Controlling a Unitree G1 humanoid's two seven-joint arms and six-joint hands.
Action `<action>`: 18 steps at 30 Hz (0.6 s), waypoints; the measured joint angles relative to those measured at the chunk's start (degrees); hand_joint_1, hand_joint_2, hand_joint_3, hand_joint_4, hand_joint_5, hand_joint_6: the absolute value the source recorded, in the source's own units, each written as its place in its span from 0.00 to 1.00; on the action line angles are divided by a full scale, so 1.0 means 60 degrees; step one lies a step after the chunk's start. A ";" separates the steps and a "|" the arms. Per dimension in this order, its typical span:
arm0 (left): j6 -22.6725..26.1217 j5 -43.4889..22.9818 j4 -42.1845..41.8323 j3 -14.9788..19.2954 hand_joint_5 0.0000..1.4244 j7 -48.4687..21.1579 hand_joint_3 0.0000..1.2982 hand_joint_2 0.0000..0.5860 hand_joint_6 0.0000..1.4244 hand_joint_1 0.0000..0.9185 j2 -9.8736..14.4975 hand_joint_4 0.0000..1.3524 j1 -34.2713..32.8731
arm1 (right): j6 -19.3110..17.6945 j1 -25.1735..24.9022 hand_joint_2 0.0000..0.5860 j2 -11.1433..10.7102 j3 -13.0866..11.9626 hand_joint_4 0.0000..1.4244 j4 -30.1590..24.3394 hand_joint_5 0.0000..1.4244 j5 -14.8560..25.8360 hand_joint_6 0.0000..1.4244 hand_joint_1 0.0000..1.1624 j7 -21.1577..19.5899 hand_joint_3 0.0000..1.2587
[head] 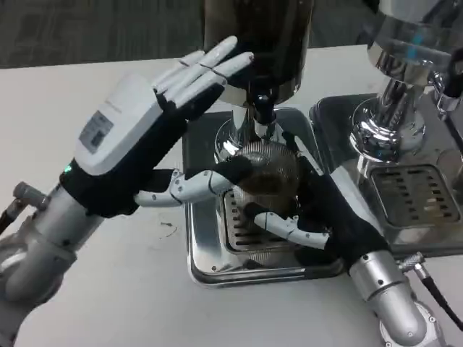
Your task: Grasp the cup under the faucet to collect the drink, then remove the cup.
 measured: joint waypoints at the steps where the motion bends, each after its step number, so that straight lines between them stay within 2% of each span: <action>1: 0.0036 -0.0009 -0.0009 0.0070 0.16 0.0036 0.12 0.38 0.10 0.00 0.0008 0.01 0.0037 | -0.0005 -0.0004 0.30 0.0000 -0.0003 0.00 0.0019 0.00 0.0000 0.06 0.53 -0.0001 0.00; 7: 0.0191 -0.0337 -0.0196 0.0724 0.16 0.0197 0.12 0.38 0.10 0.00 0.0008 0.02 0.0407 | -0.0124 -0.0046 0.30 0.0030 -0.0012 0.00 0.0136 0.00 0.0003 0.07 0.55 -0.0010 0.00; 13: 0.0910 -0.0182 -0.0577 0.1525 0.14 0.1131 0.13 0.39 0.09 0.00 -0.0236 0.02 0.1519 | -0.0189 -0.0059 0.31 0.0128 -0.0031 0.00 0.0208 0.00 0.0004 0.07 0.55 -0.0060 0.00; 18: 0.1339 0.0011 -0.0590 0.1665 0.14 0.1461 0.13 0.38 0.09 0.00 -0.0254 0.02 0.2219 | -0.0239 -0.0070 0.30 0.0238 -0.0085 0.00 0.0327 0.00 0.0012 0.07 0.57 -0.0150 0.00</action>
